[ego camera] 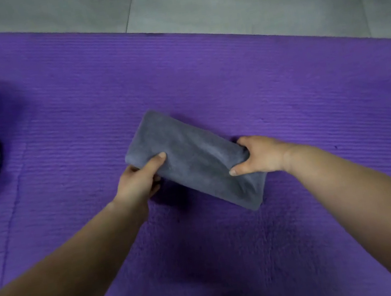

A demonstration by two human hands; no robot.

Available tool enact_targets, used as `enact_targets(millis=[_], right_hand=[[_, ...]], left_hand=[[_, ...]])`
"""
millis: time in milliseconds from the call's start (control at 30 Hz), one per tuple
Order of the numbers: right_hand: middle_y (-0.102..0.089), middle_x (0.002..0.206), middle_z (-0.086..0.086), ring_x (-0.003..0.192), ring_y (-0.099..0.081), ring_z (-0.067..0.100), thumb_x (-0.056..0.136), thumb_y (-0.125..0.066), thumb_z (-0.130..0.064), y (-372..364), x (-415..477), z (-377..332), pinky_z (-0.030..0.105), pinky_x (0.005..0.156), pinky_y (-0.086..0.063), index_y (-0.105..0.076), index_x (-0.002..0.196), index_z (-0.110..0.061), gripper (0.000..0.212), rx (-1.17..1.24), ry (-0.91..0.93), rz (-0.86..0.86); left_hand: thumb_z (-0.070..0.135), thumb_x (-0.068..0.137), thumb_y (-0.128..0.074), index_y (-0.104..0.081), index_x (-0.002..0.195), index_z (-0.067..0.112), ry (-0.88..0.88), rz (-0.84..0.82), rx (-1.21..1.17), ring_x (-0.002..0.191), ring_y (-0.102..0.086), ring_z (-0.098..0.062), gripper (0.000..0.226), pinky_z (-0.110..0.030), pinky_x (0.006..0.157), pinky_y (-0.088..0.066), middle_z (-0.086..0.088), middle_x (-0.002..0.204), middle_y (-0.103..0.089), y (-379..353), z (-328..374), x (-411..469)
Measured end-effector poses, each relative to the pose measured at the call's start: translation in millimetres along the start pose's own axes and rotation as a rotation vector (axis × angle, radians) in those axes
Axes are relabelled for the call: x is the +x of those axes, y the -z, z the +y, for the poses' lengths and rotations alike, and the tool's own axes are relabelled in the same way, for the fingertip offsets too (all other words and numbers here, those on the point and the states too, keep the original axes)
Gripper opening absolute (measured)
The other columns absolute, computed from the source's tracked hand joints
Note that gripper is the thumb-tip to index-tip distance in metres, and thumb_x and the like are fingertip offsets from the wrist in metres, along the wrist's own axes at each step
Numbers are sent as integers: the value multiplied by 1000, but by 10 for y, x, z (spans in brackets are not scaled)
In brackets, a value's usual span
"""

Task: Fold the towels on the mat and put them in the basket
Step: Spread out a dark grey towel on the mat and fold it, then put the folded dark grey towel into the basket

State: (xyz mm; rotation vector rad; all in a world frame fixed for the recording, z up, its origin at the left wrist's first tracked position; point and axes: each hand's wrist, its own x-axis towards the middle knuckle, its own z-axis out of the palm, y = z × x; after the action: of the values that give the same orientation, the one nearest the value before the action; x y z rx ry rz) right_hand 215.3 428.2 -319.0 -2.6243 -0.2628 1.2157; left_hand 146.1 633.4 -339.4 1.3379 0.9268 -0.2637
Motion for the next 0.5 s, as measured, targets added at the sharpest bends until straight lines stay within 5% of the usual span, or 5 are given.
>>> enact_targets(millis=[100,200,267,367,500], right_hand=[[-54,99,-2,90,-52,15,78,-67,-42,-66,-83,48,24,75,-39,-54,103,-18,36,109,5,-92],[-62,94,0,84,-59,13,81,-66,-30,-45,-350,70,29,76,-51,-55,82,-22,14,412,32,-233],[-64,86,-4,80,-62,8,83,-64,-21,12,-649,93,20,75,-51,-55,80,-23,10,693,19,-249],[-67,85,-8,69,-63,-2,80,-67,-12,35,-1227,89,12,73,-50,-60,84,-20,11,1010,15,-249],[-72,75,-14,72,-66,-2,61,-65,-21,188,-2255,-9,14,67,-53,-64,84,-19,23,1264,9,-255]], left_hand=[[16,86,-58,-59,90,17,-52,-65,-82,68,-62,-6,5,-18,61,-49,6,75,-66,-100,129,13],[25,83,-58,-55,114,6,7,-157,-147,81,-67,-11,37,-19,65,-56,-2,86,-71,-151,309,-150],[29,78,-59,-54,120,6,57,-174,-181,96,-65,-15,48,-23,73,-55,-6,104,-68,-190,453,-376],[22,89,-50,-61,101,17,71,-147,-212,81,-67,-8,18,-23,74,-53,5,87,-72,-280,726,-889],[22,90,-47,-60,85,20,128,-177,-189,62,-67,-3,15,-24,69,-50,9,67,-71,-473,1263,-1849]])
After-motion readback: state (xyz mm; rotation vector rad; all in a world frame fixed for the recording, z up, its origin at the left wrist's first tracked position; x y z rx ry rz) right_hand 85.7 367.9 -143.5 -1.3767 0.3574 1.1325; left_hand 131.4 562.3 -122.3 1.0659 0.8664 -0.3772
